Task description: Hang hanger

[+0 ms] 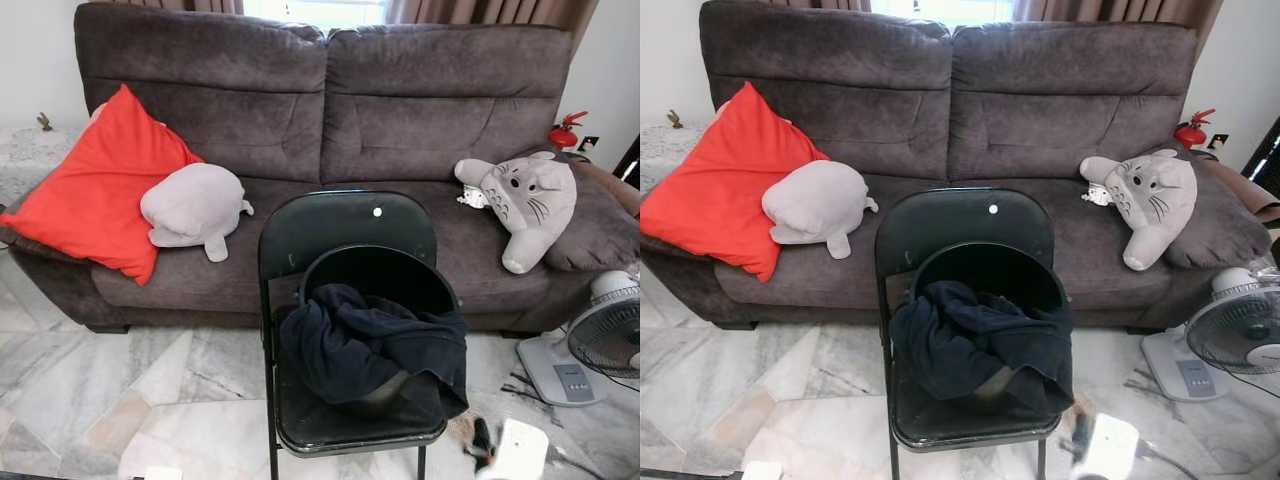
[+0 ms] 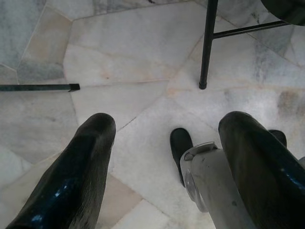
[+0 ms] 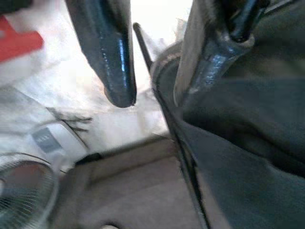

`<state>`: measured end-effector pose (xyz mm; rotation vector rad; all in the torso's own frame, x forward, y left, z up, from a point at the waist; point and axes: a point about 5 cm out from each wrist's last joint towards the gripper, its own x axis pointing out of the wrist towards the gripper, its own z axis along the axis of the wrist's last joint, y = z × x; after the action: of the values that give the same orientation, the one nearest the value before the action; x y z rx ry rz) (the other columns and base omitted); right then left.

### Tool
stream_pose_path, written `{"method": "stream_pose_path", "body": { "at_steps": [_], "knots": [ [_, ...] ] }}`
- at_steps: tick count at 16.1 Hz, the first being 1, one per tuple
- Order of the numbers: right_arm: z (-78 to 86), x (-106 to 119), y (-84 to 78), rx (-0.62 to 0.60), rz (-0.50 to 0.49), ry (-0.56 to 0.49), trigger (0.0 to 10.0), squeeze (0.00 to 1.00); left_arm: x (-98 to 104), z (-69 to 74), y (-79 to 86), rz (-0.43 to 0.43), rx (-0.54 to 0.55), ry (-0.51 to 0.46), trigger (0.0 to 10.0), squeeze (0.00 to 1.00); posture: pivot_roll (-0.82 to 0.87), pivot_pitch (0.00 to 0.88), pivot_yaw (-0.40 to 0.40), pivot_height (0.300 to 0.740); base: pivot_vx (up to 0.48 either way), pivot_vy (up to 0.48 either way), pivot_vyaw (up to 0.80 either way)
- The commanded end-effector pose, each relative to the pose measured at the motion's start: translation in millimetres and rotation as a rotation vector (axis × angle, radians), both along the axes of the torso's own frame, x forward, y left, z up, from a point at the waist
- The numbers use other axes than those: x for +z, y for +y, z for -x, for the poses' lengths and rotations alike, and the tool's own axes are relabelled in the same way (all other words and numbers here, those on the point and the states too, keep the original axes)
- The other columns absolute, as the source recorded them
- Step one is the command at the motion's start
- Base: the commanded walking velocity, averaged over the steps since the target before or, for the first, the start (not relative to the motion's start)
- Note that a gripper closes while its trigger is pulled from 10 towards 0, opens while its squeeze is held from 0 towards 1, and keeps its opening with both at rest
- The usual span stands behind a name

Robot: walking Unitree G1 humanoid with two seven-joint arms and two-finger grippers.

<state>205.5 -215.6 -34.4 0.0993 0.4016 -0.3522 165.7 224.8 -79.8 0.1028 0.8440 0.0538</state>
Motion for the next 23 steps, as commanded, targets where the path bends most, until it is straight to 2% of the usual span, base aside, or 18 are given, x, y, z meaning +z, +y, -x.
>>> {"method": "stream_pose_path", "body": {
  "at_steps": [1, 3, 5, 8, 9, 10, 11, 15, 20, 23],
  "knots": [
    [-1.8, 3.4, -7.2, -0.026, 0.017, -0.009, 10.0, 1.0, -2.2, 3.9, -0.7, 0.003, 0.0, 0.018, 10.0, 0.0, -0.06, 0.046, -0.04, 0.74, 0.0, 0.0, 0.0],
    [-11.8, 10.2, -9.1, 0.014, 0.049, -0.027, 10.0, 1.0, -2.3, 3.4, -2.2, 0.005, -0.003, 0.018, 10.0, 0.0, -0.06, 0.045, -0.043, 0.74, 0.0, 0.0, 0.0],
    [-17.9, 22.3, 1.6, 0.084, 0.076, -0.074, 10.0, 1.0, -2.5, 4.1, -1.7, 0.008, 0.0, 0.02, 10.0, 0.0, -0.05, 0.045, -0.046, 0.74, 0.0, 0.0, 0.0],
    [-13.5, 33.5, 11.6, 0.139, 0.106, -0.122, 10.0, 1.0, -3.9, 8.5, -0.3, 0.008, -0.002, 0.029, 10.0, 0.0, -0.05, 0.049, -0.042, 0.74, 0.0, 0.0, 0.0],
    [-12.1, 35.8, 14.6, 0.156, 0.107, -0.133, 10.0, 0.9, -4.1, 9.3, -0.1, 0.008, -0.002, 0.03, 10.0, 0.0, -0.05, 0.05, -0.041, 0.74, 0.0, 0.0, 0.0],
    [-9.6, 39.5, 19.2, 0.18, 0.098, -0.148, 10.0, 0.55, -4.4, 10.4, 0.2, 0.008, -0.004, 0.032, 10.0, 0.0, -0.05, 0.051, -0.041, 0.74, 0.0, 0.0, 0.0],
    [-6.7, 43.9, 22.2, 0.2, 0.105, -0.159, 10.0, 0.0, -4.6, 11.2, 0.4, 0.008, -0.005, 0.032, 10.0, 0.0, -0.05, 0.055, -0.039, 0.74, 0.0, 0.0, 0.0],
    [2.8, 54.5, 26.0, 0.196, 0.092, -0.165, 10.0, 0.0, -4.8, 12.4, 0.9, 0.008, -0.006, 0.032, 10.0, 0.0, -0.05, 0.055, -0.038, 0.74, 0.0, 0.0, 0.0],
    [3.5, 32.0, 21.2, 0.1, -0.012, -0.052, 10.0, 0.0, -3.2, 7.8, -2.6, 0.019, -0.016, 0.011, 10.0, 0.0, -0.04, 0.039, -0.035, 0.74, 0.0, 0.0, 0.0],
    [6.4, 32.4, 25.2, 0.112, -0.023, -0.029, 10.0, 0.0, -3.7, 8.3, -1.8, 0.029, -0.02, 0.024, 10.0, 0.0, -0.04, 0.034, -0.033, 0.74, 0.0, 0.0, 0.0]
  ]
}}
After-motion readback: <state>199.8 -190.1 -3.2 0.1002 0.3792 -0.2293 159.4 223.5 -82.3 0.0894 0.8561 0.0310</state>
